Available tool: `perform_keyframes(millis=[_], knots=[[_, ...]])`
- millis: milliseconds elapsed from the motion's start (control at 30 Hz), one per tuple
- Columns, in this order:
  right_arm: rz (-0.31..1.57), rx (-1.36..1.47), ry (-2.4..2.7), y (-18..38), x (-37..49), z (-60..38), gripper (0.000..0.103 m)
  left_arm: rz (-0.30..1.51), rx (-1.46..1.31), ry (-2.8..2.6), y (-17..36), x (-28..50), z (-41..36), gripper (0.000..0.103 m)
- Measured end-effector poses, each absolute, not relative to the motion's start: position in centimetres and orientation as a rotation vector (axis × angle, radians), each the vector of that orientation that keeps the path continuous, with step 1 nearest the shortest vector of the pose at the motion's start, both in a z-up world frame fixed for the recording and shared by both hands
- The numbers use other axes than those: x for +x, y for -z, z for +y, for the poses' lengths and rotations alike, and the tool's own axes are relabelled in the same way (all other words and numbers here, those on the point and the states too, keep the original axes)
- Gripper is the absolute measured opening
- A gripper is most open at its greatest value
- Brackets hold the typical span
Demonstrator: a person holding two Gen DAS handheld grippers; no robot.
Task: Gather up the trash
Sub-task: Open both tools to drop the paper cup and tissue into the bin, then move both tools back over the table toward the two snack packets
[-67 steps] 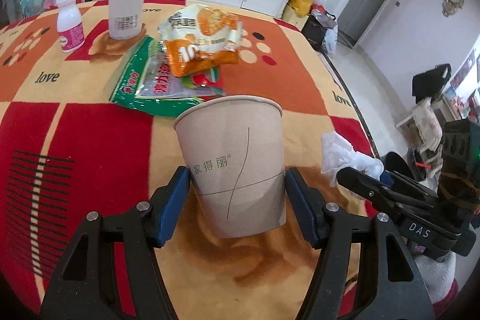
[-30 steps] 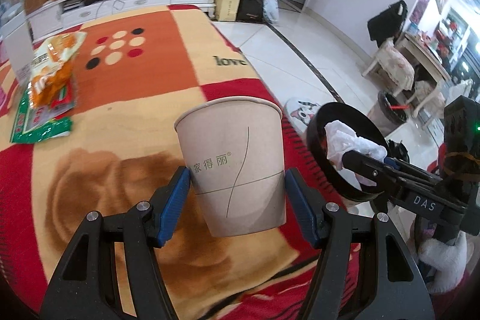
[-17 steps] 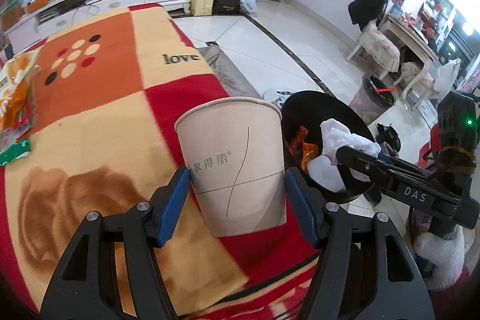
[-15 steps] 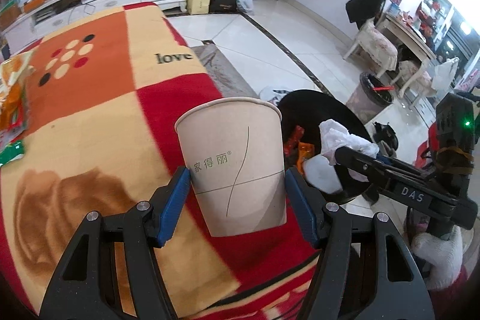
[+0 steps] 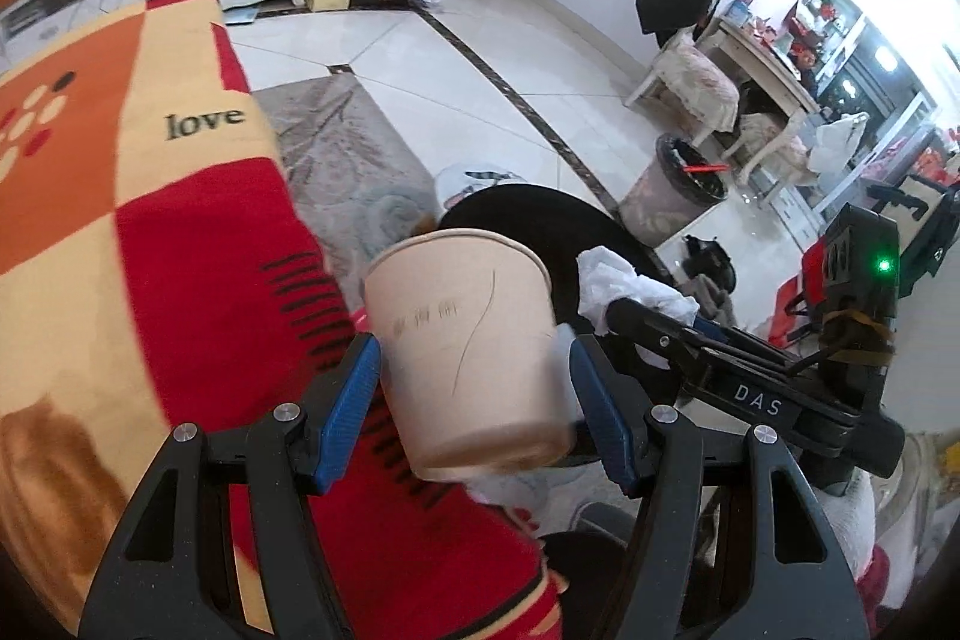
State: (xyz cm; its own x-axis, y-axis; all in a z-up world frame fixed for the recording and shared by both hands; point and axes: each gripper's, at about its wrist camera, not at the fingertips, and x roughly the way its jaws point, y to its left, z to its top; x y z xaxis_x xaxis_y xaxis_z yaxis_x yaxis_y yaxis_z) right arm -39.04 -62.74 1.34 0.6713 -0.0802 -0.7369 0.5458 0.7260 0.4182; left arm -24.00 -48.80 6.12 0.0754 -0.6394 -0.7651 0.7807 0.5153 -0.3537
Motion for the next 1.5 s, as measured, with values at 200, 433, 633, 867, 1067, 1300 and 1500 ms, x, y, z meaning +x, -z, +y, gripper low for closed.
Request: perform_keyframes(millis=[200,433,633,867,1067,1300,1500], knots=[[0.746,0.698,0.414,-1.3,-39.7,-63.4,0.080,1.088,0.130,1.108,-5.3,-23.4,-49.5,0.064],[0.750,0.706,0.418,-1.3,-39.8,-63.4,0.080,1.083,0.134,1.109,-5.7,-23.3,-49.2,0.064],[0.756,0.712,0.419,-1.4,-39.6,-63.2,0.080,1.066,0.132,1.079,-6.0,-22.8,-47.4,0.064],[0.783,0.672,0.373,-1.7,-38.3,-61.2,0.080,1.021,0.162,0.995,-6.2,-22.6,-44.5,0.064],[0.793,0.644,0.330,-2.2,-36.9,-59.0,0.080,0.997,0.172,0.938,-6.1,-22.1,-42.2,0.064],[0.809,0.605,0.281,-2.7,-35.2,-56.2,0.080,0.979,0.161,0.878,-6.3,-21.1,-39.7,0.064],[0.826,0.566,0.232,-3.3,-33.5,-53.6,0.080,0.969,0.150,0.832,-6.5,-20.3,-37.4,0.064]])
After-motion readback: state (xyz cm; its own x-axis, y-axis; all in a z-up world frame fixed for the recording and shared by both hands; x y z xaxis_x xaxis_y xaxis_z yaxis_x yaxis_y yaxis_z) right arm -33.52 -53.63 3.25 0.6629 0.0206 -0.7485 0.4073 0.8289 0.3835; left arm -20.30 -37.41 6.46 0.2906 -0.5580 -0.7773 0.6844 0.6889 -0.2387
